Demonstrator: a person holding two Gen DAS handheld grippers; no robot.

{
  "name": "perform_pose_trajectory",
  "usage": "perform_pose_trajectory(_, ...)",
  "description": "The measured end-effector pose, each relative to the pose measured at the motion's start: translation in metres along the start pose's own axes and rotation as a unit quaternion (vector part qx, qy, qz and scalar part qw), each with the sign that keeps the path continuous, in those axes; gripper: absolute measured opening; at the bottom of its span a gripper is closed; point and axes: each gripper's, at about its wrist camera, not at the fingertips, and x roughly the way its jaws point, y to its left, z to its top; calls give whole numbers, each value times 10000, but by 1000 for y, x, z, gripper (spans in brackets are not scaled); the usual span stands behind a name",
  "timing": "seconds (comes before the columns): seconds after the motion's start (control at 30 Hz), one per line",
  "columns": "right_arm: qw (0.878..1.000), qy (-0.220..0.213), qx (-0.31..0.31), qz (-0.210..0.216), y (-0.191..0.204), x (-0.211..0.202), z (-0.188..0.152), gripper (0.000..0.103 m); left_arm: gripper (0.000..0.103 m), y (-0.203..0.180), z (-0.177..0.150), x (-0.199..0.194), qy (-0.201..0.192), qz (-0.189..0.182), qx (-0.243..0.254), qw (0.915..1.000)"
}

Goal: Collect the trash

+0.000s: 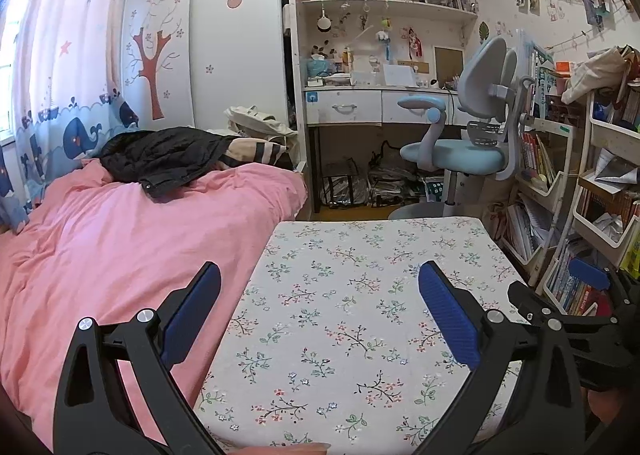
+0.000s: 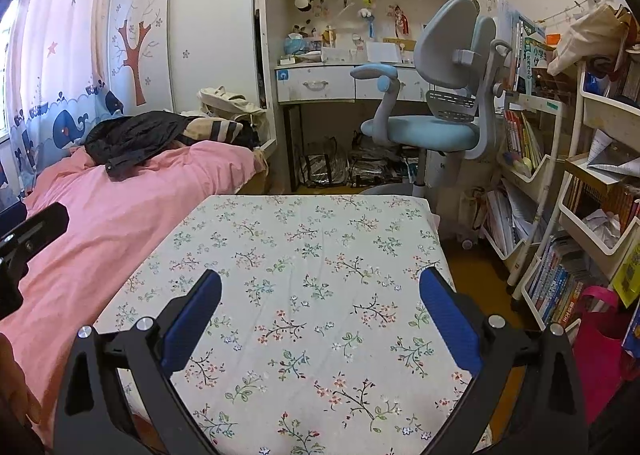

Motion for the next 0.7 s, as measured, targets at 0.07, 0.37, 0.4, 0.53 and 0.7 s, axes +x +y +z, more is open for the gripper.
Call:
perform_pose_trajectory(0.07,10000,7,4,2,0,0,0,95,96,-1,0,0,-12,-6,11,10000)
perform_pose_trajectory(0.37,10000,46,-3,-3,-2,2,-2,95,96,-3,0,-1,-26,-22,14,10000)
perform_pose_trajectory(0.4,10000,44,-2,-2,-1,2,-2,95,96,-3,0,-1,-26,-21,18,10000)
perform_pose_trajectory(0.53,10000,41,-4,-2,-1,2,-2,95,96,-3,0,-3,-32,-27,23,10000)
perform_pose_trajectory(0.7,10000,45,-4,-1,-1,2,-1,95,96,-4,0,-4,-35,-29,28,10000)
